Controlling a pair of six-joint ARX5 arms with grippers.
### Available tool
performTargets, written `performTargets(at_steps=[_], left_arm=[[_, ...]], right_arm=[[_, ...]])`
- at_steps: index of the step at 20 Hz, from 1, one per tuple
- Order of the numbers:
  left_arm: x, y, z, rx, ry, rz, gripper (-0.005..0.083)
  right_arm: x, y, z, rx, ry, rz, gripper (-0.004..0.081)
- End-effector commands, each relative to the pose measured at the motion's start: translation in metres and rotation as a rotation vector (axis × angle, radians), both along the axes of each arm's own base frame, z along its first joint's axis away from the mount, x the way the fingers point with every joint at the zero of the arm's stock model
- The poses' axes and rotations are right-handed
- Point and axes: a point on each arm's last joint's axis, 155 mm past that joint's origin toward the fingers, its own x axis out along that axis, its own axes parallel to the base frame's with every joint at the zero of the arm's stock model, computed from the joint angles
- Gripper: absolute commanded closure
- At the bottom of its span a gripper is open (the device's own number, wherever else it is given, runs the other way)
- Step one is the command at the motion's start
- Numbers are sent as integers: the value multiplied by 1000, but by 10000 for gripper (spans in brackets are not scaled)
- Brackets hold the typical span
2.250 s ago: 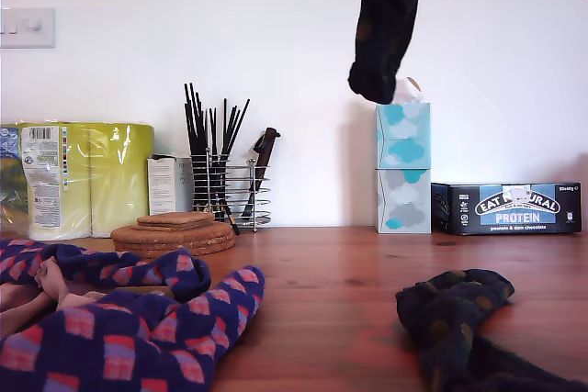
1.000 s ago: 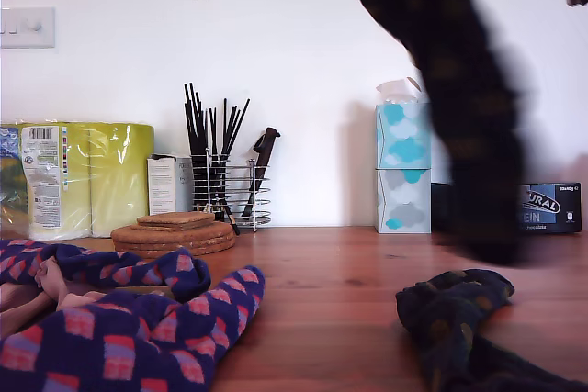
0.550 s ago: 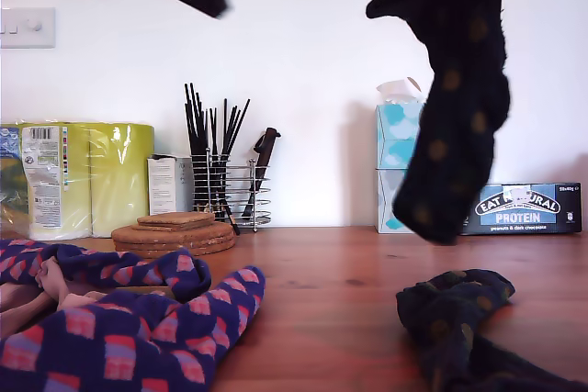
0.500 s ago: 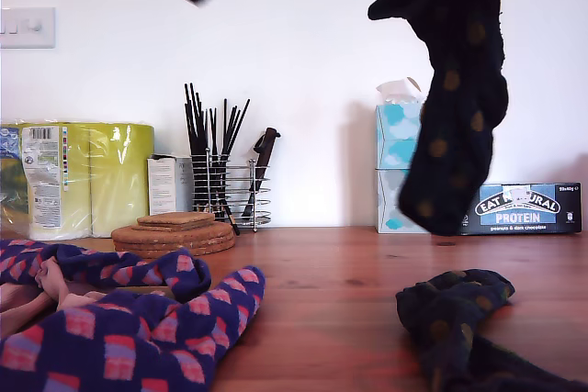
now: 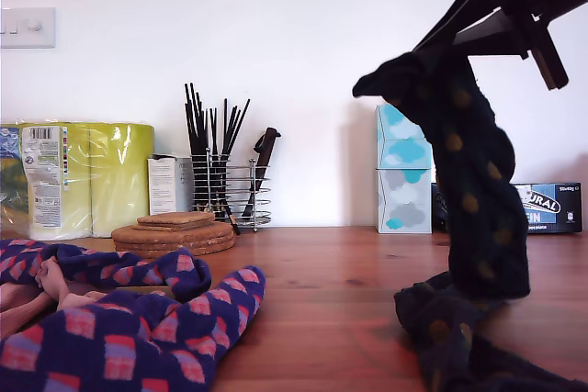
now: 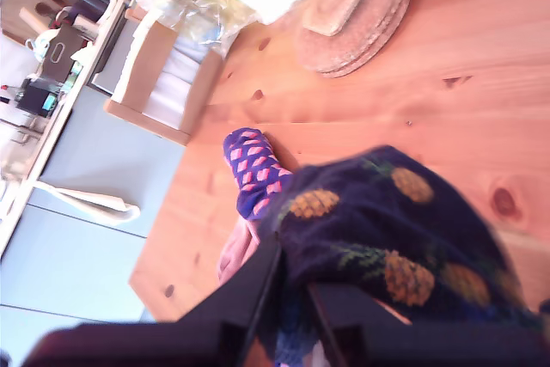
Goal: Pair up the socks based on colour and pattern, by placing each sock on top of its pair
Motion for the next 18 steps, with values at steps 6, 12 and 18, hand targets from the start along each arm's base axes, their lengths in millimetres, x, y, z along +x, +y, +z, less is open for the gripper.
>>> performTargets(at_steps=[6, 12, 18], left_arm=[[-13, 14, 4, -51, -47, 57, 795], [-13, 14, 3, -58, -30, 69, 795], [-13, 14, 3, -57, -30, 69, 795]], right_arm=[[18, -1, 71, -2, -205, -3, 782], [8, 19, -22, -189, -5, 107, 782], [-32, 55, -64, -220, 97, 218, 782]])
